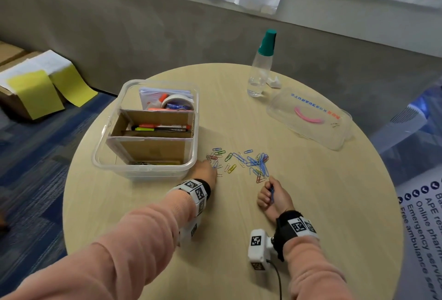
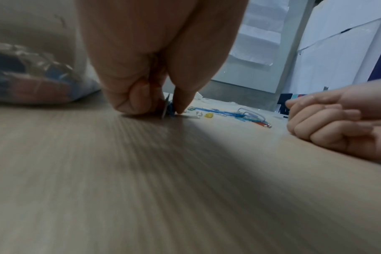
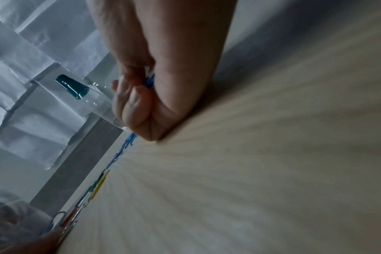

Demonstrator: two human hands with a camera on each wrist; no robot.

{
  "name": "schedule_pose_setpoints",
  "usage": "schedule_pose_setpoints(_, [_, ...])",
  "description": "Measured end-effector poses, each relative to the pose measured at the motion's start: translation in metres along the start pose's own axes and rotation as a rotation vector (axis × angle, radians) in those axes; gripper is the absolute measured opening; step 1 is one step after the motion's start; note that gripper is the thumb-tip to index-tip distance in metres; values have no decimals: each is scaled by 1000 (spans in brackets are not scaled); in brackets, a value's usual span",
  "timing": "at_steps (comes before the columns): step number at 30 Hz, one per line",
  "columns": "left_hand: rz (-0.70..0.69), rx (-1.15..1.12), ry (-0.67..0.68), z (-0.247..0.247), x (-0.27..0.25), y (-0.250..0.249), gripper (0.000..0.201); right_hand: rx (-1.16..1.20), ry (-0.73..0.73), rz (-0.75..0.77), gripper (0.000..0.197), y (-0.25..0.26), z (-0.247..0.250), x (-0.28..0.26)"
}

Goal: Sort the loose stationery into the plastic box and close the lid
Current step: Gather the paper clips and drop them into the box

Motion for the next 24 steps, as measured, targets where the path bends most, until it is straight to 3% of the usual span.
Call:
schedule_pose_setpoints(3, [-19,-124,14,-1,-12,1,34,19,4,3,40,0,-1,-1])
schedule_pose_setpoints(5, [-26,-343,11,2,-26,-2,29,27,5,6,40,0,-1,-2])
schedule_pose_setpoints(7, [9,-806,83,-2,-43,-10,19,33,0,14,40,0,0,-2])
schedule_pose_setpoints(9, [108,-1265,218,-7,-61,-21,22,31,-9,25,40,1,2,-2])
schedule_pose_setpoints(13, [154,-1739,394,11,-85,-44,26,28,-19,46,39,1,3,-1])
schedule_pose_setpoints(18, [315,-1908,550,28,-109,-48,36,27,-38,62,39,2,6,1])
schedule_pose_setpoints(21, [313,-1893,633,45,-126,-50,29,21,-43,57,38,1,7,1])
schedule_pose_setpoints(24, [146,-1646,478,81,-120,-35,27,16,-48,48,38,1,7,0])
Point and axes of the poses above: each hand's wrist, its own x-axis towards the middle knuckle, its own z-axis out of the back of the hand, y = z × x, the point moved 10 cm from there along x, towards the middle knuckle, and after that the axes turned 6 degrees about -z, right-handed, at the moved point
